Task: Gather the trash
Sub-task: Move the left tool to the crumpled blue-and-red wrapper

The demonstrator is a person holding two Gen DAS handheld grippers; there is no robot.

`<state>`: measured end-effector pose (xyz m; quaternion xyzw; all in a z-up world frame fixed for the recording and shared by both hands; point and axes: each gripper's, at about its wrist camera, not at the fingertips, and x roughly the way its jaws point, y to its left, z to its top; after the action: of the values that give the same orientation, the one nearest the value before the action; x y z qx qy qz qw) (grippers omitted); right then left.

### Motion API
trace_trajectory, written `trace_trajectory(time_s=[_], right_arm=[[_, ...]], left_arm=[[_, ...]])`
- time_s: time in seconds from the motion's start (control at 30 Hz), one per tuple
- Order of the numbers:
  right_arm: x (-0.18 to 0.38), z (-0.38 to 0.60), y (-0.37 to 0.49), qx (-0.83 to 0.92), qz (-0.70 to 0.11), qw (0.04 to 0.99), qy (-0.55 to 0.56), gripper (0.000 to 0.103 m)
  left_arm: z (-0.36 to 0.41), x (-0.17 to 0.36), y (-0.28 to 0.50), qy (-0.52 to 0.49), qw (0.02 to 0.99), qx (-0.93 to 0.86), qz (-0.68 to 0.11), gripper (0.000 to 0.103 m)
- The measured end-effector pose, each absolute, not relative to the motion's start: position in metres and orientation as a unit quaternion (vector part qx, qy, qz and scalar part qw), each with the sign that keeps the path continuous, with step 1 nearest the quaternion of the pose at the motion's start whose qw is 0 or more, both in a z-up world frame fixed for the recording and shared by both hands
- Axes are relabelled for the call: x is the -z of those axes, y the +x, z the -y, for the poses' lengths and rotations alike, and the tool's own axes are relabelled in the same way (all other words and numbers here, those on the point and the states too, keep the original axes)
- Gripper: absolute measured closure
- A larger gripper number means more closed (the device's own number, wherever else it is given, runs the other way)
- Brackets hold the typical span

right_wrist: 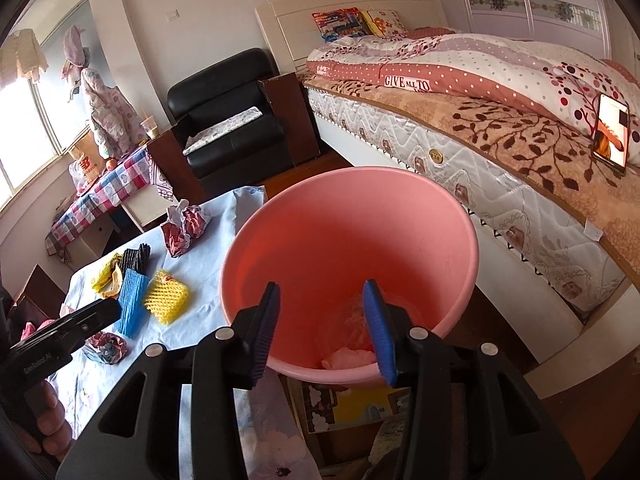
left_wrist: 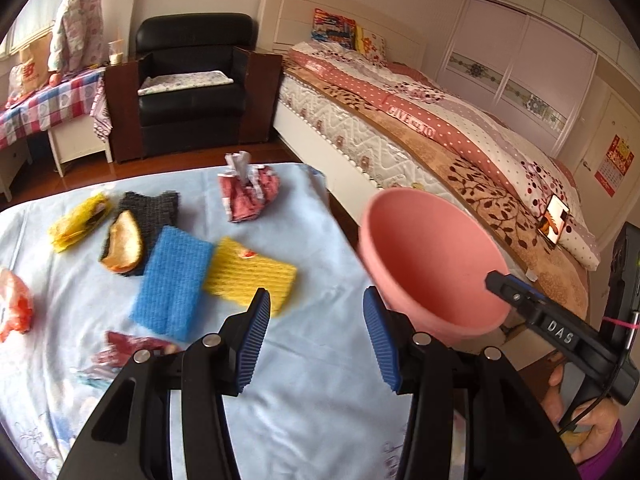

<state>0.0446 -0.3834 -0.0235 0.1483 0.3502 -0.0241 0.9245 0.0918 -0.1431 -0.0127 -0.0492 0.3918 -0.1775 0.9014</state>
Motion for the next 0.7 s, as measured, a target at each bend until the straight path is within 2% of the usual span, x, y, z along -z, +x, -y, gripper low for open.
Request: trace_trajectory(time_s=[0.47,0.7], right_arm=[[0.014,0.336,0.05,-0.042,-0.339,0.932,0.123,0.059],[0.018,0.308,0.056,-0.079,-0.352,0.926,0.112,0.059]], left_arm=[[0.025,0.031,0.051,-0.116,0.898,0.078,-0.418,0.053],[0.001,0.051,0.056,-0.171,0.876,0.041,-0.449,0.05]])
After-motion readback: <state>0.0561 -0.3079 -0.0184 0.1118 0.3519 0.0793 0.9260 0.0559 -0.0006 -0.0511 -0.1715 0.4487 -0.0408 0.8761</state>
